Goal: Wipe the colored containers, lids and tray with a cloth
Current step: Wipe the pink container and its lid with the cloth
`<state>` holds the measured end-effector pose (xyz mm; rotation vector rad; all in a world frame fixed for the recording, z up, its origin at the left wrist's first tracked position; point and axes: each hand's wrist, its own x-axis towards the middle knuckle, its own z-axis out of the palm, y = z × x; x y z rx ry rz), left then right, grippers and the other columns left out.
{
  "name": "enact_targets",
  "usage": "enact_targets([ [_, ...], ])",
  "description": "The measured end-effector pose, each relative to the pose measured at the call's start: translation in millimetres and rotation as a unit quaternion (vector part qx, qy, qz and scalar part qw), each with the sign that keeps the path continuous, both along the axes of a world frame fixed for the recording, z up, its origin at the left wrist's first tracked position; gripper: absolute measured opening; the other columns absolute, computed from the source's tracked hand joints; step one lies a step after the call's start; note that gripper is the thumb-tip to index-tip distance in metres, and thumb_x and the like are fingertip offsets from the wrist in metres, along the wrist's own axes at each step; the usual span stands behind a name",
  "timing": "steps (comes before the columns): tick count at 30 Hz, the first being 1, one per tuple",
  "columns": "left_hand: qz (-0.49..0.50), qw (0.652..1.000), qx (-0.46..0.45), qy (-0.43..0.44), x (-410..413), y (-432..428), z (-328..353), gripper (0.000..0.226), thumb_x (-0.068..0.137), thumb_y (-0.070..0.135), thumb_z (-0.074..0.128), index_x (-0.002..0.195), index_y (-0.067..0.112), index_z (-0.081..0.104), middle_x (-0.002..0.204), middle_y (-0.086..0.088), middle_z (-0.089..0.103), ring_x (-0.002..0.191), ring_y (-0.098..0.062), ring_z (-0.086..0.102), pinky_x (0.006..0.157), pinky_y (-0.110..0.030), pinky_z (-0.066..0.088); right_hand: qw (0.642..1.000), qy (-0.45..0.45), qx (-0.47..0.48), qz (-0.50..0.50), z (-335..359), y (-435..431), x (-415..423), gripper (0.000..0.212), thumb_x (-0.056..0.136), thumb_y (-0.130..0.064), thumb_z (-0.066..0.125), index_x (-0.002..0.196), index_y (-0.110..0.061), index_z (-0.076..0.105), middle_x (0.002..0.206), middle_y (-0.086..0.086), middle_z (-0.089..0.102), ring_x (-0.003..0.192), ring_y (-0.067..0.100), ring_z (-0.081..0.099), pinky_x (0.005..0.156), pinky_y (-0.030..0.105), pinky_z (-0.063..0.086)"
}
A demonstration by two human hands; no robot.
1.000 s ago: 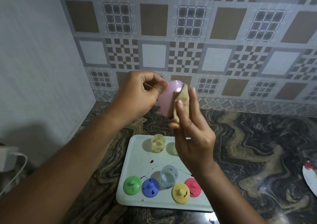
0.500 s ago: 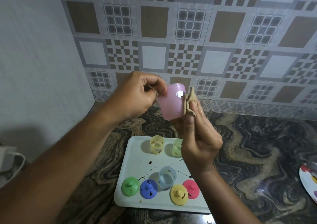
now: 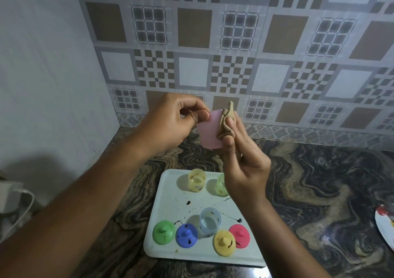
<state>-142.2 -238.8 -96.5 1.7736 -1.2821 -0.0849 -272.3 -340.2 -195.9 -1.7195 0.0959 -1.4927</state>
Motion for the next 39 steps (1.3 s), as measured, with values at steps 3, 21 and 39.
enact_targets([
  [3, 0.006, 1.000, 0.019, 0.005, 5, 0, -7, 0.008, 0.089, 0.022, 0.070, 0.089, 0.028, 0.075, 0.089, 0.016, 0.073, 0.088, -0.003, 0.064, 0.079, -0.014, 0.049, 0.999, 0.036, 0.035, -0.011, -9, -6, 3, 0.033, 0.100, -0.015, 0.060, 0.132, -0.008, 0.062, 0.121, 0.007, 0.072, 0.111, 0.022, 0.070, 0.093, 0.036, 0.057],
  [21, 0.123, 0.983, 0.125, -0.053, 83, -43, -124, 0.015, 0.089, 0.012, 0.071, 0.102, 0.008, 0.077, 0.105, -0.010, 0.075, 0.088, -0.015, 0.064, 0.081, -0.023, 0.045, 0.955, 0.291, 0.005, -0.060, -70, -71, 81, 0.032, 0.103, -0.021, 0.060, 0.129, -0.005, 0.068, 0.112, 0.010, 0.076, 0.095, 0.015, 0.072, 0.083, 0.015, 0.054],
  [39, 0.128, 0.954, 0.268, -0.034, 157, -71, -263, 0.021, 0.091, 0.006, 0.058, 0.078, -0.005, 0.072, 0.084, -0.023, 0.065, 0.080, -0.035, 0.062, 0.067, -0.028, 0.033, 0.901, 0.429, -0.050, -0.041, -163, -100, 168, 0.042, 0.102, -0.024, 0.053, 0.130, 0.005, 0.064, 0.128, 0.032, 0.064, 0.110, 0.044, 0.068, 0.091, 0.042, 0.056],
])
